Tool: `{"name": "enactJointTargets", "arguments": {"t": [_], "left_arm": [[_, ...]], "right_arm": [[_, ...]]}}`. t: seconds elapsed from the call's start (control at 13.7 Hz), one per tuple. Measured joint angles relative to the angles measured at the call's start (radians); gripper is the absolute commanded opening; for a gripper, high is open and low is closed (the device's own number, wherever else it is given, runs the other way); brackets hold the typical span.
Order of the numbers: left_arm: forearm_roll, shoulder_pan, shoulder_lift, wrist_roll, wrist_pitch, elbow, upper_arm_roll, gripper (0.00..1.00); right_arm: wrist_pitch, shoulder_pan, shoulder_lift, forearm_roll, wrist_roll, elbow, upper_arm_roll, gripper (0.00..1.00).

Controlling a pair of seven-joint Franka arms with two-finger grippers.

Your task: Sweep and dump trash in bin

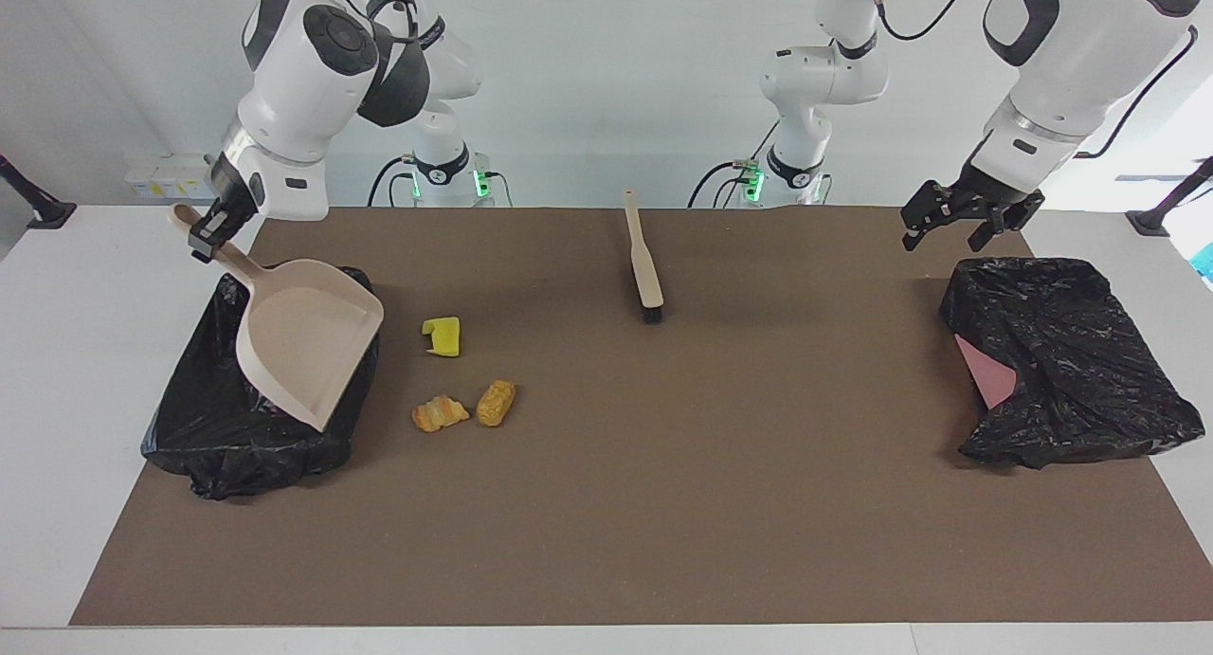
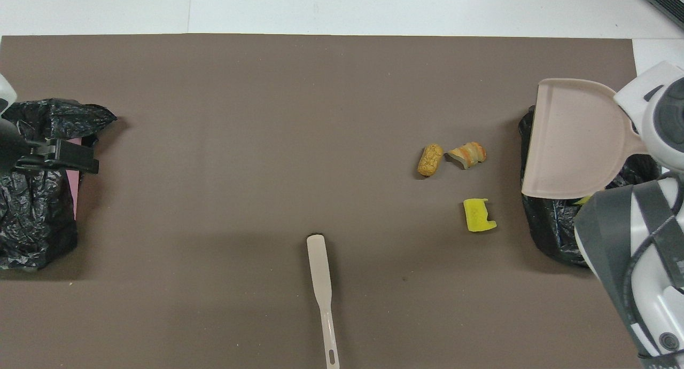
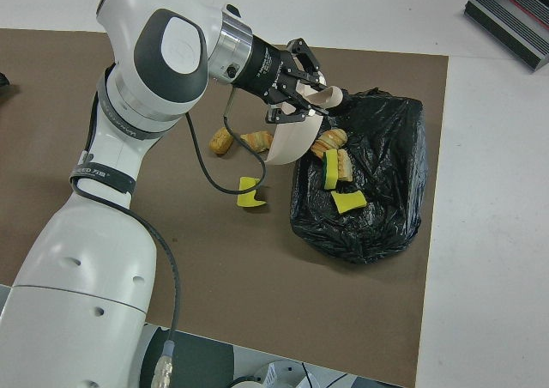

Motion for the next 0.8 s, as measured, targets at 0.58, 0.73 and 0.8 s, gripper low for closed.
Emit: {"name": "enactJointTargets", "arguments": {"t": [0.58, 0.73, 0.8], "left_arm": [[0.033, -0.021, -0.005, 0.018, -0.077, 0.04, 0.027, 1.0], [0.033, -0.022, 0.009, 0.019, -0.085, 0.065, 0.026, 1.0], [0.033, -0.024, 0.015, 0.019, -0.085, 0.072, 0.026, 1.0]], "right_arm": [[-0.089, 0.062, 0.001, 0.513, 0.911, 0.013, 0.012, 0.0], [-0.089, 0.101, 0.008, 0.565, 1.005, 0.026, 0.013, 0.0], [-0.089, 0.13, 0.02, 0.591, 1.066, 0.041, 0.014, 0.0]]}}
